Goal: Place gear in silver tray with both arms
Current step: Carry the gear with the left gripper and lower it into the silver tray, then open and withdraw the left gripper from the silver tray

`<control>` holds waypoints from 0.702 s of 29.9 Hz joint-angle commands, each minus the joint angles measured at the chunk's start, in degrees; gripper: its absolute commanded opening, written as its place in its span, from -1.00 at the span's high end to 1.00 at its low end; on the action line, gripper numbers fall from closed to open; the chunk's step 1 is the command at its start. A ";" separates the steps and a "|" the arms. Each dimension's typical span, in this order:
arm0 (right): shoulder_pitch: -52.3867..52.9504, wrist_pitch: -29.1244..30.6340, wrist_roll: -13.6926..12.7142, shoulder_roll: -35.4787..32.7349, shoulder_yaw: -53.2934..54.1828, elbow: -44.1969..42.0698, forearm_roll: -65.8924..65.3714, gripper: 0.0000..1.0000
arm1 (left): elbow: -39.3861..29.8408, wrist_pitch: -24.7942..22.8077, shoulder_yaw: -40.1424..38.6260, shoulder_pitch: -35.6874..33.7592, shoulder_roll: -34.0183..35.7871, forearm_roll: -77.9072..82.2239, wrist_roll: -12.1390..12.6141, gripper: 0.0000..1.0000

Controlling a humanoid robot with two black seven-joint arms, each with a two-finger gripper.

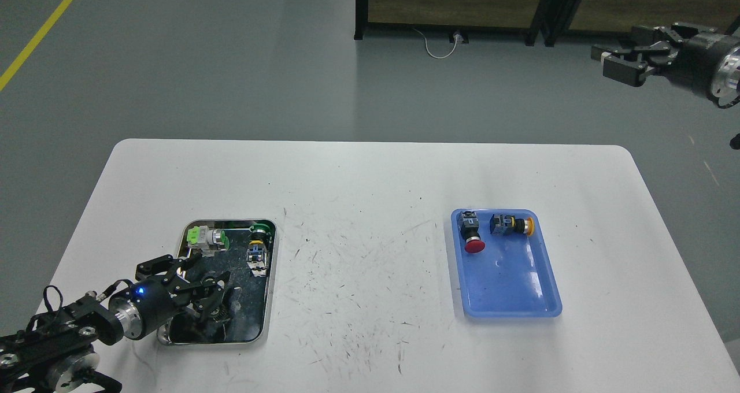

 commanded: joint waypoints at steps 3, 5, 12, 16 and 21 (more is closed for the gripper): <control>0.31 -0.61 0.09 0.00 0.87 -0.35 0.09 -0.72 | -0.12 -0.91 -9.75 -2.02 4.29 -6.28 0.44 -0.95; 0.14 -2.01 0.09 0.00 2.10 -0.44 0.09 -0.77 | -0.21 -1.70 -12.30 -4.91 6.84 -6.72 2.45 -0.95; 0.57 -12.63 0.09 2.98 4.03 -1.66 0.17 -0.84 | 2.42 -1.09 -16.00 -17.12 8.52 -10.75 9.48 -0.95; 1.80 -19.42 -0.17 7.29 3.95 -3.69 0.17 -0.84 | 6.46 -1.09 -13.73 -26.44 8.35 -16.82 13.01 -0.95; 3.91 -21.26 0.09 11.94 3.77 -7.63 0.00 -0.84 | 11.73 -1.18 -5.56 -37.43 5.72 -20.16 13.36 -0.95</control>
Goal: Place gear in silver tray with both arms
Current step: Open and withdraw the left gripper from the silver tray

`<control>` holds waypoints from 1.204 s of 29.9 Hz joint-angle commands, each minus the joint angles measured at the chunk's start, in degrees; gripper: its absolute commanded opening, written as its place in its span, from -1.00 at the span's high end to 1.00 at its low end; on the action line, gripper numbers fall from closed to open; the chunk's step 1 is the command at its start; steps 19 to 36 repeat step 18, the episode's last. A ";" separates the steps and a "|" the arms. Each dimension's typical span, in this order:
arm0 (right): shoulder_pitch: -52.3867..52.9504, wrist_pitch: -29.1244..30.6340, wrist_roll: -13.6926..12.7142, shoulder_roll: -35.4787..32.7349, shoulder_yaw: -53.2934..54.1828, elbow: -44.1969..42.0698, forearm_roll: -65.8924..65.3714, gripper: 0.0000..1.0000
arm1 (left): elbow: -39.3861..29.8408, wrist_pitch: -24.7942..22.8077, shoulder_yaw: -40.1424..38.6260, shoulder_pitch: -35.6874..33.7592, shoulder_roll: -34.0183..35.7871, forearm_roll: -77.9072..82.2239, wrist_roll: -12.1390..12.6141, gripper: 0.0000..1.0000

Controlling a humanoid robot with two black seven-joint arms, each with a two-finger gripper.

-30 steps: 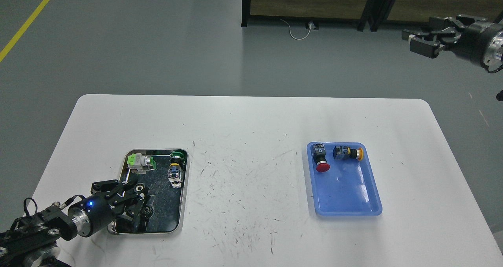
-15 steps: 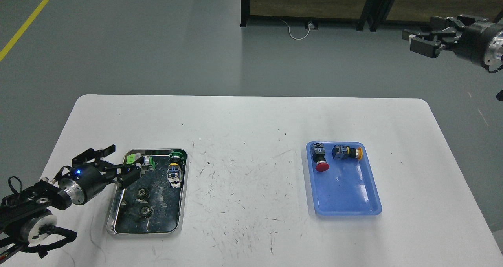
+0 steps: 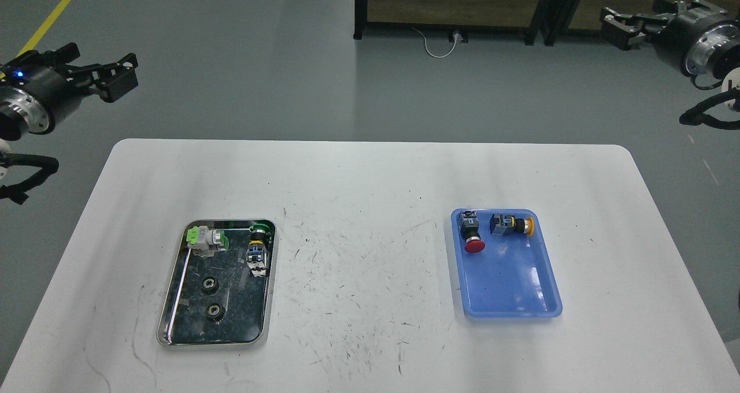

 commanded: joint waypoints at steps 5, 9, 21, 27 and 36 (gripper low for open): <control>3.31 -4.68 0.39 5.79 -0.65 -5.76 -0.61 -0.85 | 7.55 -0.61 5.62 -9.93 -6.61 -2.04 1.47 -0.95; 4.53 -4.85 1.53 6.49 -0.57 -6.20 -0.69 -0.85 | 10.37 -0.70 5.62 -11.86 -10.22 -2.04 1.65 -0.95; 7.00 -7.13 2.33 5.88 1.63 -5.59 -0.61 -0.98 | 10.64 -0.70 5.80 -11.95 -11.54 -1.96 1.65 -0.95; 7.00 -7.13 2.33 5.88 1.63 -5.59 -0.61 -0.98 | 10.64 -0.70 5.80 -11.95 -11.54 -1.96 1.65 -0.95; 7.00 -7.13 2.33 5.88 1.63 -5.59 -0.61 -0.98 | 10.64 -0.70 5.80 -11.95 -11.54 -1.96 1.65 -0.95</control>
